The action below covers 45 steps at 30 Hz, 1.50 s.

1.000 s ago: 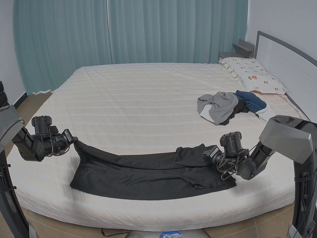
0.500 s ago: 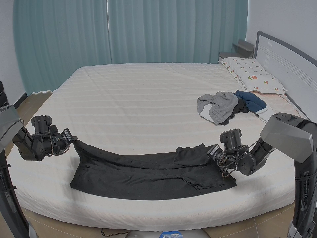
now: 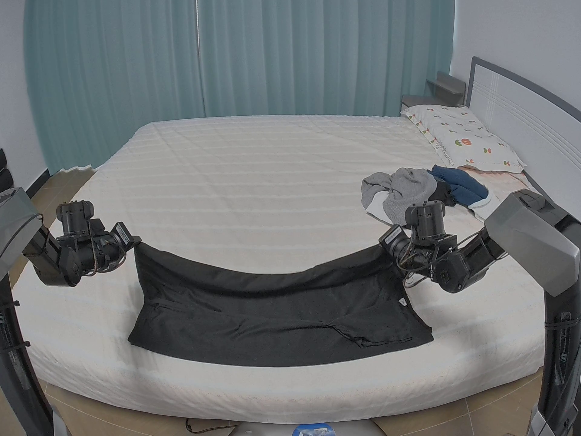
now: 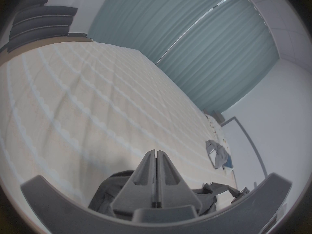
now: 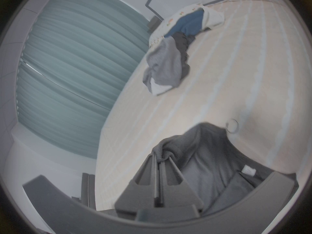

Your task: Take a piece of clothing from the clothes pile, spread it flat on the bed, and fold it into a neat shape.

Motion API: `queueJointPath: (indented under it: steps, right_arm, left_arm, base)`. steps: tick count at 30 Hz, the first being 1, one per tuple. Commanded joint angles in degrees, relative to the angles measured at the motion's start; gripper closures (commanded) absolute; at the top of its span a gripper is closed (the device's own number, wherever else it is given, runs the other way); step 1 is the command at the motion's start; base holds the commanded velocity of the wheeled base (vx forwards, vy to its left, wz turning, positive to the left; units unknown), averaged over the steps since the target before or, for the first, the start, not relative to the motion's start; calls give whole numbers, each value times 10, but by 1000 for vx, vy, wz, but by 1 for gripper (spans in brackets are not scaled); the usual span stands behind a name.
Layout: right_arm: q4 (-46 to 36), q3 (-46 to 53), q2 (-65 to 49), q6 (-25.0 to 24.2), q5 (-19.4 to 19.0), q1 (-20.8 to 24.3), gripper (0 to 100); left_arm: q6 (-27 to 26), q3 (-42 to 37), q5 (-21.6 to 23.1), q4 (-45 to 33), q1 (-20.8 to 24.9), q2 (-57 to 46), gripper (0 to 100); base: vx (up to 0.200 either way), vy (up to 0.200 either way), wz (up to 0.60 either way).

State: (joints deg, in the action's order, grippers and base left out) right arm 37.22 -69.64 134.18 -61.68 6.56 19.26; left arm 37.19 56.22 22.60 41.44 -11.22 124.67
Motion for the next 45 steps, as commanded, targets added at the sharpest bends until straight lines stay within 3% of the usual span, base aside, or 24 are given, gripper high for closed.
queueJointPath:
  steps: [1, 6, 11, 15, 16, 20, 25, 33, 45]
  right_arm:
    - [8, -59, 6, -1, 23, -1, 100]
    - [33, -48, 7, 1, 27, -1, 100]
    - [35, 2, 5, 2, 24, -1, 100]
    - [36, 31, -3, 9, 22, -2, 100]
    - [35, 63, -18, 17, 16, -1, 100]
    - [36, 111, -35, 32, 3, 0, 100]
    - [36, 153, -47, 34, -4, 0, 100]
    - [36, 197, -38, 39, -19, 0, 100]
    - [36, 226, -23, 58, -28, 3, 100]
  left_arm:
    - [45, 39, -6, 4, 0, 7, 100]
    - [86, 34, -18, 90, 0, 37, 100]
    - [82, -9, -19, 140, 0, 57, 100]
    - [50, -36, -14, 140, -3, 53, 100]
    - [-4, -63, -13, 140, -9, 53, 100]
    - [-81, -112, 33, 141, -31, 47, 100]
    - [-118, -140, 71, 139, -46, 29, 100]
    - [-133, -140, 71, 135, -50, 37, 100]
    - [-207, -157, 71, 115, -60, 58, 100]
  base:
    - [0, 0, 0]
    - [0, 0, 0]
    - [0, 0, 0]
    - [0, 0, 0]
    - [0, 0, 0]
    - [0, 0, 0]
    - [0, 0, 0]
    - [0, 0, 0]
    - [0, 0, 0]
